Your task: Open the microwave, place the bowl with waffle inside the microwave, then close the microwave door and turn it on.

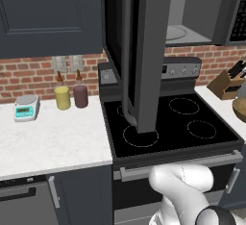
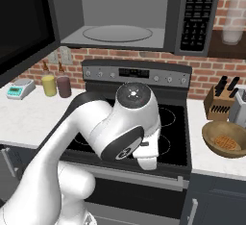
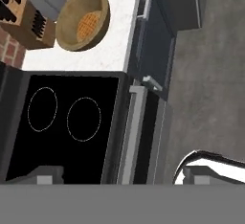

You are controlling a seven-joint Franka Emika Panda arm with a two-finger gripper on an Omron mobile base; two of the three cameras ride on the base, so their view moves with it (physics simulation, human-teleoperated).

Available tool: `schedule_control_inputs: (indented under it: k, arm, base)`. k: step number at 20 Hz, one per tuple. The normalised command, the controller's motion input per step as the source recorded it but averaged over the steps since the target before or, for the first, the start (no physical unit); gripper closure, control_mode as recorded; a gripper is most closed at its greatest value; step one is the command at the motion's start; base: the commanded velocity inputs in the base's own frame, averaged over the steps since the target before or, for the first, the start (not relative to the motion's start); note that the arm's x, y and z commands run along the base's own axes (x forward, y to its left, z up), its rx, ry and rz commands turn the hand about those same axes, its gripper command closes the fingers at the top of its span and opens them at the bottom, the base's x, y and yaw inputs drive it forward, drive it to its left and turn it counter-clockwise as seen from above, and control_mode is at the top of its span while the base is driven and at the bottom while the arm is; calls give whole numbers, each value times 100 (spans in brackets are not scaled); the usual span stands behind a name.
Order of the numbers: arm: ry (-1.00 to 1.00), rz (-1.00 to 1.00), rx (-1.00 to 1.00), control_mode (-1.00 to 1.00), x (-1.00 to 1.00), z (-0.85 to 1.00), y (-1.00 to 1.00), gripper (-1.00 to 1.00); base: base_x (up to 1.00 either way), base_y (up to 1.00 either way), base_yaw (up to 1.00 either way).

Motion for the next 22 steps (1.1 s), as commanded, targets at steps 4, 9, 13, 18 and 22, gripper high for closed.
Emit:
schedule_control_inputs:
  k: [4, 9, 13, 18, 22]
  arm:
    - [16, -33, 0, -100, 22, -41, -86, -100]
    - [10, -25, 0, -100, 27, -33, -76, -100]
    - [4, -15, 4, -100, 34, -30, -75, -100]
    - [1, -3, 11, -100, 36, -30, -70, -100]
    - [0, 0, 10, -100, 34, -21, -44, -100]
  base:
    - [0, 0, 0]
    - [0, 0, 0]
    - [0, 0, 0]
    - [0, 0, 0]
    - [0, 0, 0]
